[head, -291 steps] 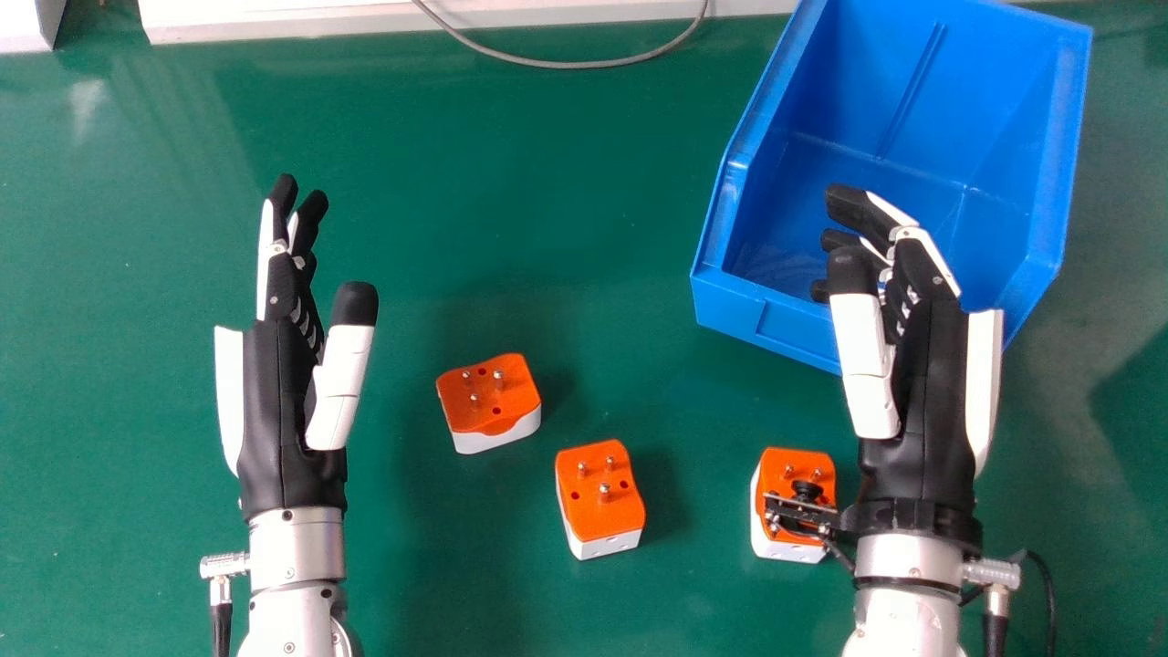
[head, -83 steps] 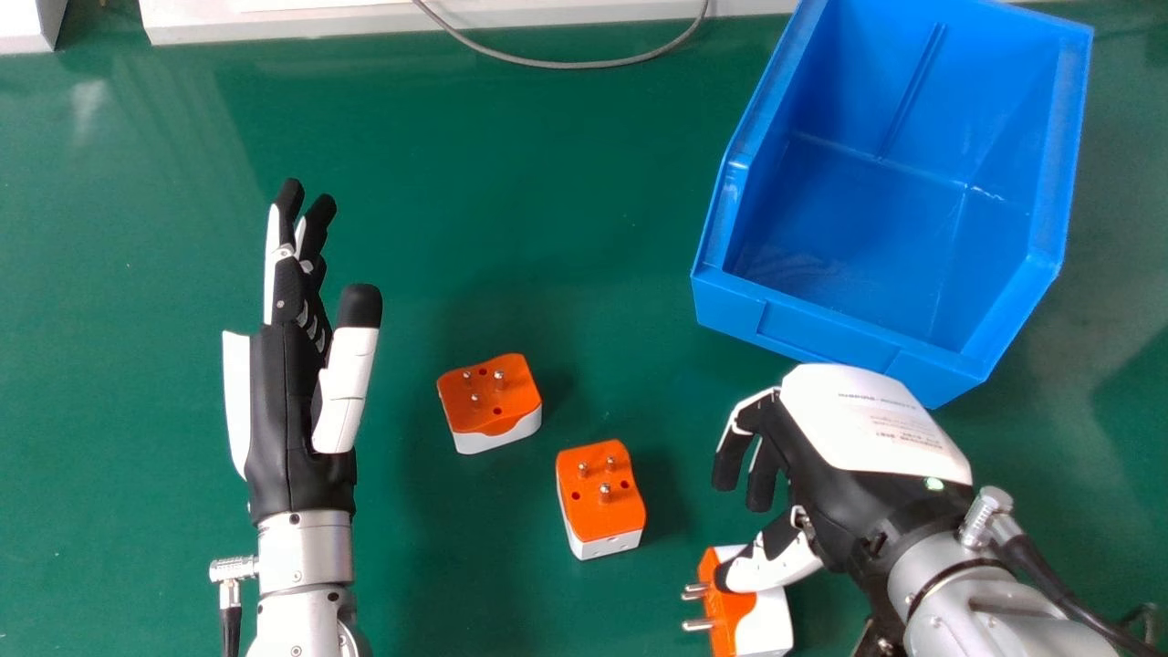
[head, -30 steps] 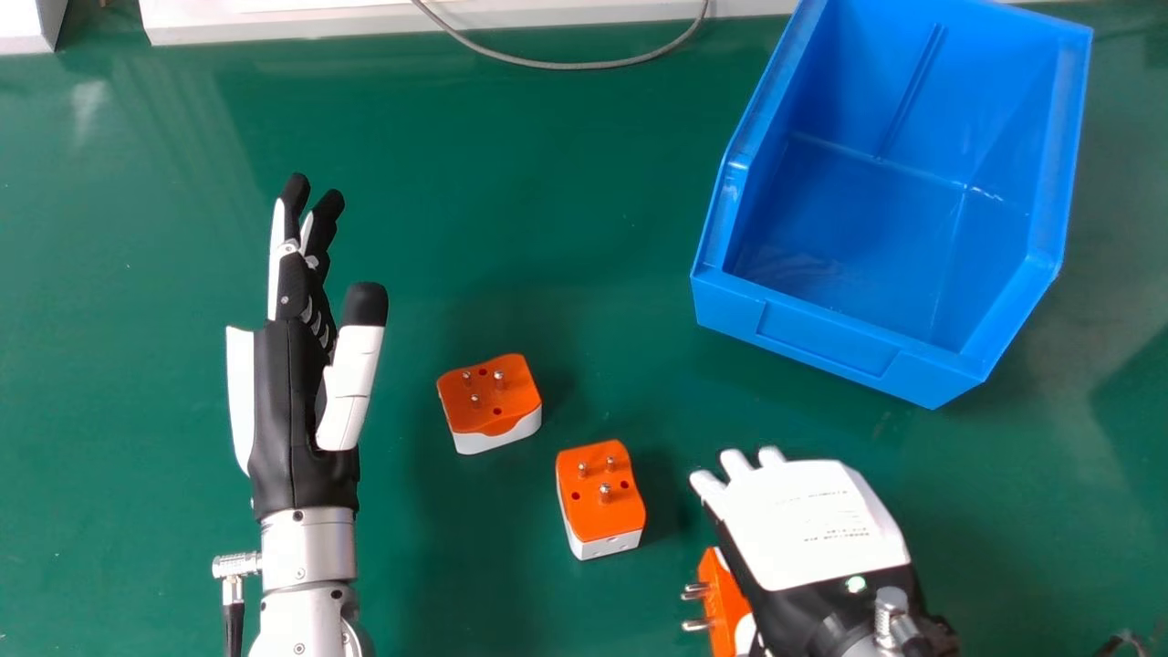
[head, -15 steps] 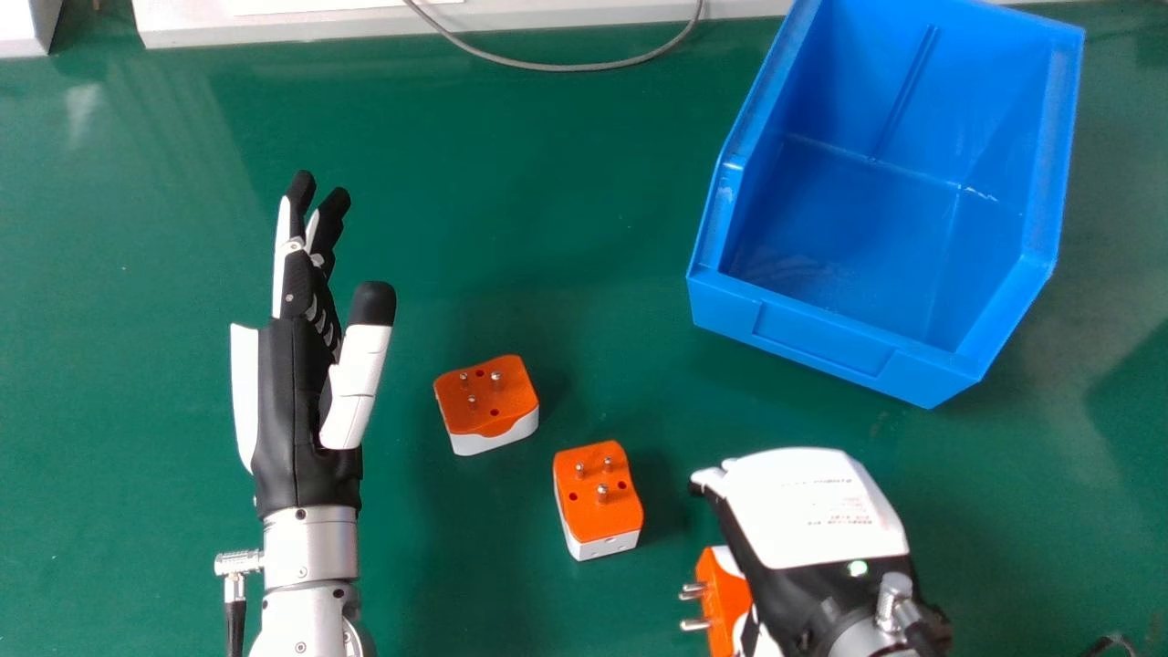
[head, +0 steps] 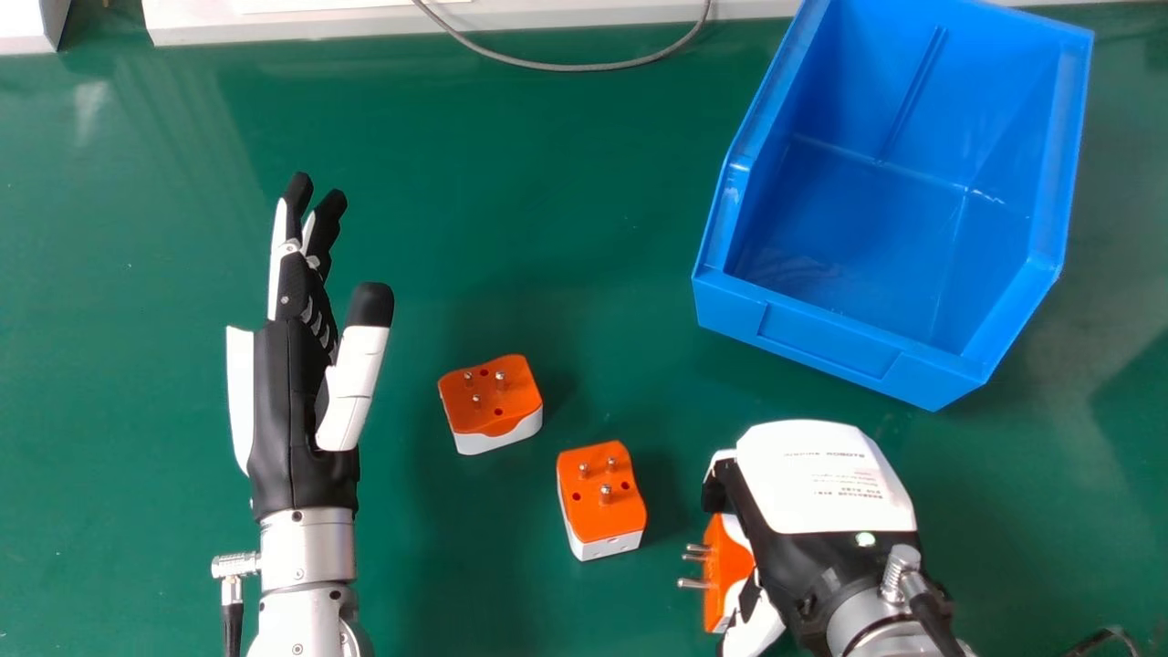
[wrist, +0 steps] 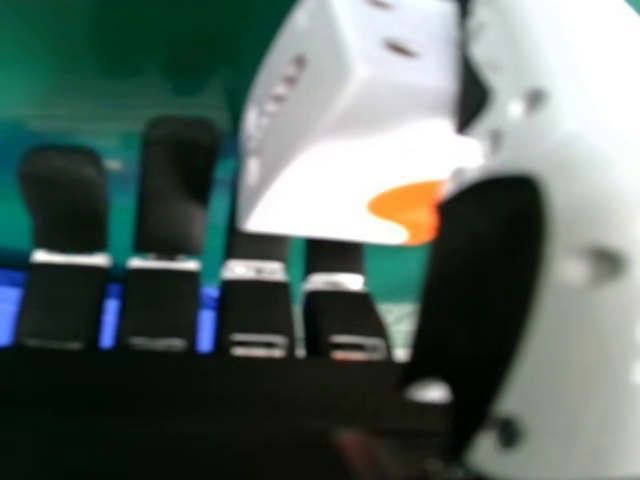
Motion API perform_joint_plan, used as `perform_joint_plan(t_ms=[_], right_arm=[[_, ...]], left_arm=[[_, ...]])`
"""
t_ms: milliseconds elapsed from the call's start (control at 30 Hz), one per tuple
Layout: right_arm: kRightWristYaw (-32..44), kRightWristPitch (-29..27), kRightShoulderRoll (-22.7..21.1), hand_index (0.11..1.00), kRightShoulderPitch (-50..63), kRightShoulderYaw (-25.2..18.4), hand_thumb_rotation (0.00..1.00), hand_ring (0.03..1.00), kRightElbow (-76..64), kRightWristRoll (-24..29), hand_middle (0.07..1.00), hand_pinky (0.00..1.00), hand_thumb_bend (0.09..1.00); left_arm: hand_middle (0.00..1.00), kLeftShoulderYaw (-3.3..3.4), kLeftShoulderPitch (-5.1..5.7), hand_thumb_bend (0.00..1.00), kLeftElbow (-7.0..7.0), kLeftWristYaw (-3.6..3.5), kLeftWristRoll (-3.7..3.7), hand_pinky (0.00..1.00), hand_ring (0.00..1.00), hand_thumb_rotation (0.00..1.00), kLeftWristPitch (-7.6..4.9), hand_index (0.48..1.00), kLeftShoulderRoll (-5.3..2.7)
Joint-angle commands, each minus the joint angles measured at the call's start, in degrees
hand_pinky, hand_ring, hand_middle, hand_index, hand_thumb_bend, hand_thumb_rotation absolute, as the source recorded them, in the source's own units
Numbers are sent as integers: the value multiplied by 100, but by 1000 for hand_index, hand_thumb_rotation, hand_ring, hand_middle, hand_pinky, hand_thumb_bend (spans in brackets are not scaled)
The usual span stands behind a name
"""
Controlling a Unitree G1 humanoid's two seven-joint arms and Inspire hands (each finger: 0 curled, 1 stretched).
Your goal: Pick all objects and put in blue box
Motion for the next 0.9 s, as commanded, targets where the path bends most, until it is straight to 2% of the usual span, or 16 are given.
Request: perform_joint_plan(t_ms=[0,167,300,400,567,600,633,700,867], right_arm=[[107,-9,-80,557,141,-66,4,314,10,287,507,211,578],[-87,-117,-255,516,93,-81,1,298,-4,452,489,207,549],[-598,-165,-266,506,123,-70,1,294,-18,612,484,206,542],[-1206,-299,-124,499,194,-225,0,287,-76,1208,482,199,537],[-2609,-855,-104,498,252,-484,0,269,-101,2039,449,185,531],[-2811,-979,-123,497,256,-531,0,263,-123,2179,439,179,530],[-2995,-1115,-135,497,263,-583,0,263,-148,2342,439,179,530],[-3263,-1279,-159,493,268,-648,0,256,-261,2479,439,175,529],[-4286,-1813,-159,512,233,-762,0,300,-307,2612,455,205,519]], left_arm=[[931,-22,-13,884,-61,-28,-24,1000,955,845,-114,955,-15],[932,-20,-19,882,-68,-15,-12,1000,955,841,-91,956,-15],[932,-23,-13,885,-87,-35,-31,1000,955,840,-71,956,-21],[932,-21,-31,886,-64,-53,-45,1000,955,838,-91,956,-16],[930,-23,-62,887,-32,-127,-108,1000,953,836,-133,957,-38],[929,-20,-65,887,-35,-127,-109,1000,952,835,-129,957,-41],[929,-15,-64,887,-48,-94,-76,1000,952,835,-120,957,-39],[929,-5,-69,886,-58,-68,-57,1000,951,834,-118,957,-44],[928,-27,-40,885,-92,-29,-20,1000,950,833,-83,955,-43]])
